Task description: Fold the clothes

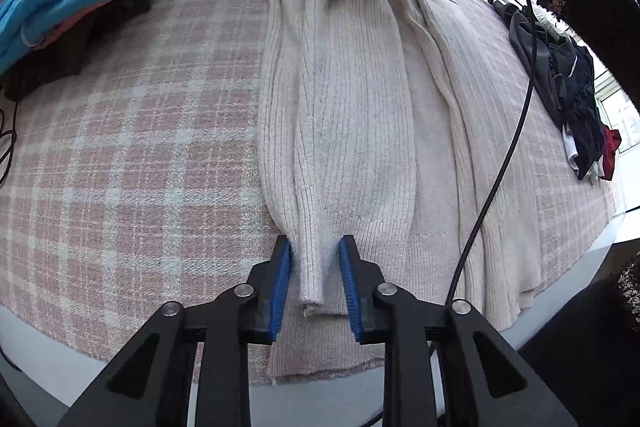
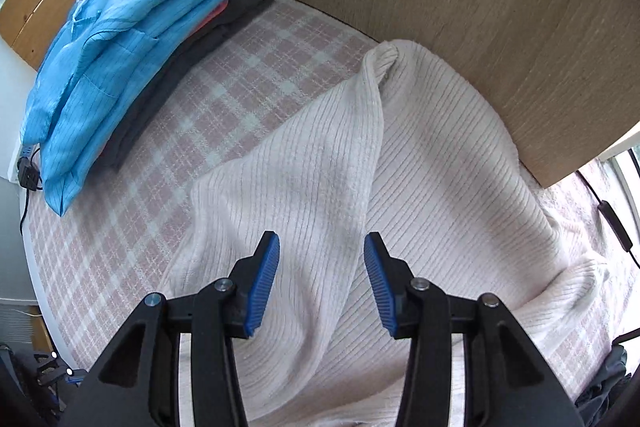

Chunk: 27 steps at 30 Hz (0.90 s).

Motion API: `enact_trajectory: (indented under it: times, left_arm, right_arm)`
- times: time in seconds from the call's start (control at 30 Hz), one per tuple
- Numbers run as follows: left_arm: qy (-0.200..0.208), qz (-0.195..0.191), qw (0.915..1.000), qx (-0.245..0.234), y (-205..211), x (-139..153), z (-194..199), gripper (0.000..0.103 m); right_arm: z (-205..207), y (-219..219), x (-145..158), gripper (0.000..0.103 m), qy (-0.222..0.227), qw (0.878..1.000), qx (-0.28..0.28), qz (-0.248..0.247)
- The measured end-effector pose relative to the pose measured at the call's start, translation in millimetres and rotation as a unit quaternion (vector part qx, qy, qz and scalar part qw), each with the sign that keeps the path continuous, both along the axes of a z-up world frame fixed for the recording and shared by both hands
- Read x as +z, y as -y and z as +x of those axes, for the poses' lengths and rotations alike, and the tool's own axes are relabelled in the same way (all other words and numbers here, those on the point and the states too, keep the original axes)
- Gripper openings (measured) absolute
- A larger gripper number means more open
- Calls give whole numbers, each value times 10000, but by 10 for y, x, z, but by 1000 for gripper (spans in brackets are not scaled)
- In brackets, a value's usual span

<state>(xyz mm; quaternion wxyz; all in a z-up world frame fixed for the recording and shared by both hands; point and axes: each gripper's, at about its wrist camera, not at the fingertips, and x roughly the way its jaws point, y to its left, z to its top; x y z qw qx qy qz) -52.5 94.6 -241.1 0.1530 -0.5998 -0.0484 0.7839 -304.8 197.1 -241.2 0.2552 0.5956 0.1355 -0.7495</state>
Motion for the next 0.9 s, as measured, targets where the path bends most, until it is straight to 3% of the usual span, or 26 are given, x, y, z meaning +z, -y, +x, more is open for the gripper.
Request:
enact_trajectory:
  times: [0.13,0.2,0.43,0.5,0.53,0.57,0.7,0.77,0.9]
  left_arm:
    - [46,172,9996,203,156,85,111,6]
    - [52,171,9995,273,213,133,184,6]
    - [42,61,9996,276,218,171,364,6]
    - [24,49,9997,231,215,176,339,15]
    - [14,43,9998,209,214,178,327,35]
    - [5,38,9998,186,212,181,314,42]
    - [-33,15,9999,96,207,191,265,29]
    - [-51,4,10000,52,204,196,240,12]
    - [-89,-19,10000,-38,198,206,190,6]
  right_arm:
    - [-37,-25,-112,45,85,9999,-87,42]
    - [-35,-12,-118,50,63,10000,-53,27]
    - [-35,47,-118,52,17,9999,32,138]
    - [-36,64,-116,54,6,9998,54,179]
    - [-36,73,-115,54,1,9998,66,200]
    - [-32,81,-116,55,-10,9997,84,219]
    - [-29,104,-114,56,-30,9995,121,279]
    - [-30,108,-112,56,-39,9995,131,290]
    - [-42,84,-119,58,-47,9997,115,231]
